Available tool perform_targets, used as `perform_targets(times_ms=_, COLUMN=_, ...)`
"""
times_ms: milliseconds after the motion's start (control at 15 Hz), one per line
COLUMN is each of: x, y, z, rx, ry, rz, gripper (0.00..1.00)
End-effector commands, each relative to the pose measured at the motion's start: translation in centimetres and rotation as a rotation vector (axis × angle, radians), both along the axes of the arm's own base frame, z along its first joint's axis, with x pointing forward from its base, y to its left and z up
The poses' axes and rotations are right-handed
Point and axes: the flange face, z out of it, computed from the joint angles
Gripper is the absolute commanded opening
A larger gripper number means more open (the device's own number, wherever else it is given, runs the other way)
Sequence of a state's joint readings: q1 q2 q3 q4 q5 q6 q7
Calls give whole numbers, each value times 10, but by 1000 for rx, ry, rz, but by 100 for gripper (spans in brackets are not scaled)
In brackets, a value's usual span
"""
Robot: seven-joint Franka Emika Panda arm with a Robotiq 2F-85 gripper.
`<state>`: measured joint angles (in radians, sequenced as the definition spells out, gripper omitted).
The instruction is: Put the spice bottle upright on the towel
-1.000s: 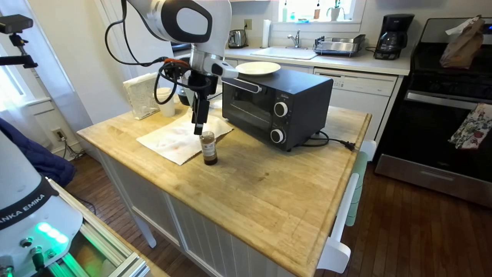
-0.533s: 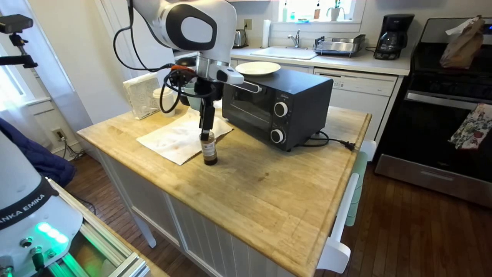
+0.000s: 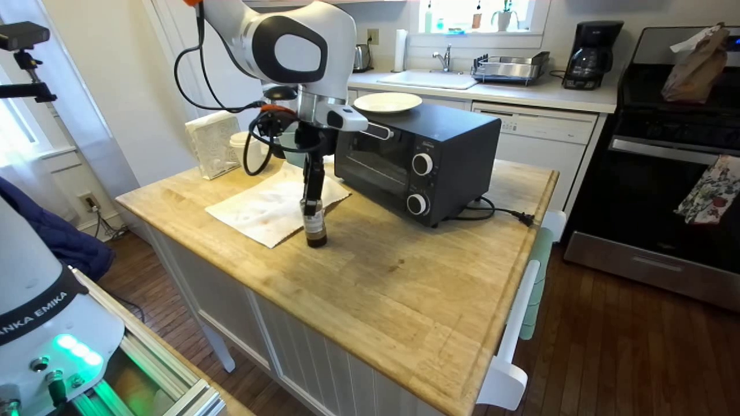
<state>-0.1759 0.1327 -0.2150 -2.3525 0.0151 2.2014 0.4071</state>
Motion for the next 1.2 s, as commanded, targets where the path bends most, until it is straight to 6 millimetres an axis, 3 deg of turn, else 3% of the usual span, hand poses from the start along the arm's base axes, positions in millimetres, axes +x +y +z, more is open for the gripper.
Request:
perform_targets(times_ms=0, x=7, y=3, z=-3, rx=-2, ry=-14, rz=-27, gripper=52)
perform_targets(times_ms=67, x=7, y=5, z=-2, rx=0, ry=-11, rz=-25, gripper=50)
perform_targets(times_ms=333, x=8, y=15, z=4, rx=-8, ry=0, rz=-79, gripper=25)
perform_targets(times_ms=800, x=15, y=44, z=28, rx=-254, ry=-67, rz=-262, gripper=25)
perform_targets(times_ms=1133, x=29, y=81, z=15, rx=-321, ry=-82, rz=-352, gripper=25)
